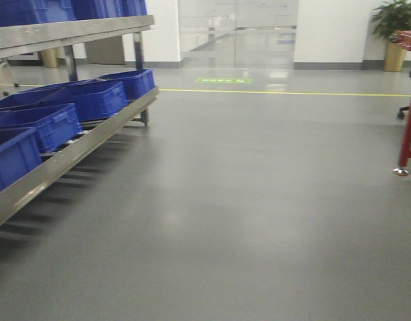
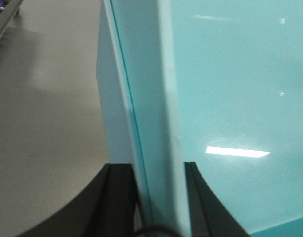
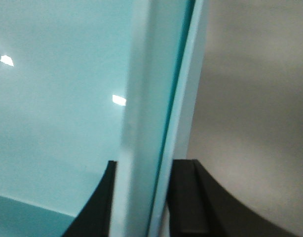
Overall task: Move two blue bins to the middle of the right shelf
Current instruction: 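Drive across the floor carrying the cyan bin in both grippers, then drive forward past the red workbench holding the cyan bin, then turn the base toward the steel shelf of blue bins, then approach the shelf and raise the cyan bin above the middle shelf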
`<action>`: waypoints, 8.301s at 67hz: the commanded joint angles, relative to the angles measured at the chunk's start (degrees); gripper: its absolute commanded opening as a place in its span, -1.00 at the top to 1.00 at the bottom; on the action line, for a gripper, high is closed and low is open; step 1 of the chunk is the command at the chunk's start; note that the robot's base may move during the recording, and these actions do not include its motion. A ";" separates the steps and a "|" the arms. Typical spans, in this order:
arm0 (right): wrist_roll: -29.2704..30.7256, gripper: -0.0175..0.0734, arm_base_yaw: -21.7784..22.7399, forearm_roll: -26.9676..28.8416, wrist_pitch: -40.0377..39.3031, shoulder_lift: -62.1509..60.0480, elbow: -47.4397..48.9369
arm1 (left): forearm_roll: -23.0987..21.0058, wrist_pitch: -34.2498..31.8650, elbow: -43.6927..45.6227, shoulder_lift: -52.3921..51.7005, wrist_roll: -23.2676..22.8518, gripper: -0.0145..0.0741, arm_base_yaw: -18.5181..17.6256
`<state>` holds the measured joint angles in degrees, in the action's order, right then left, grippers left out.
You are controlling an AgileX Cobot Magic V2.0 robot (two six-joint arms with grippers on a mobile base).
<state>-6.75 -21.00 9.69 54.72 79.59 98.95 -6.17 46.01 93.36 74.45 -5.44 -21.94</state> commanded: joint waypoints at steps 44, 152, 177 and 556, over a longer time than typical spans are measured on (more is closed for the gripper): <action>-0.29 0.95 0.31 -0.50 -3.79 -0.85 0.92 | -1.21 -5.29 1.13 -1.16 0.76 0.92 0.02; -0.29 0.95 0.31 -0.50 -3.79 -0.85 0.92 | -1.21 -5.29 1.13 -1.16 0.76 0.92 0.02; -0.29 0.95 0.31 -0.50 -3.79 -0.85 0.92 | -1.23 -5.46 1.13 -1.16 0.76 0.92 0.02; -0.29 0.95 0.31 -0.50 -3.79 -0.85 0.92 | -0.84 -5.44 1.13 -1.16 0.76 0.92 0.02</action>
<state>-6.87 -21.00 9.69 54.83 79.59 98.95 -5.72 45.58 93.36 74.45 -5.34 -21.94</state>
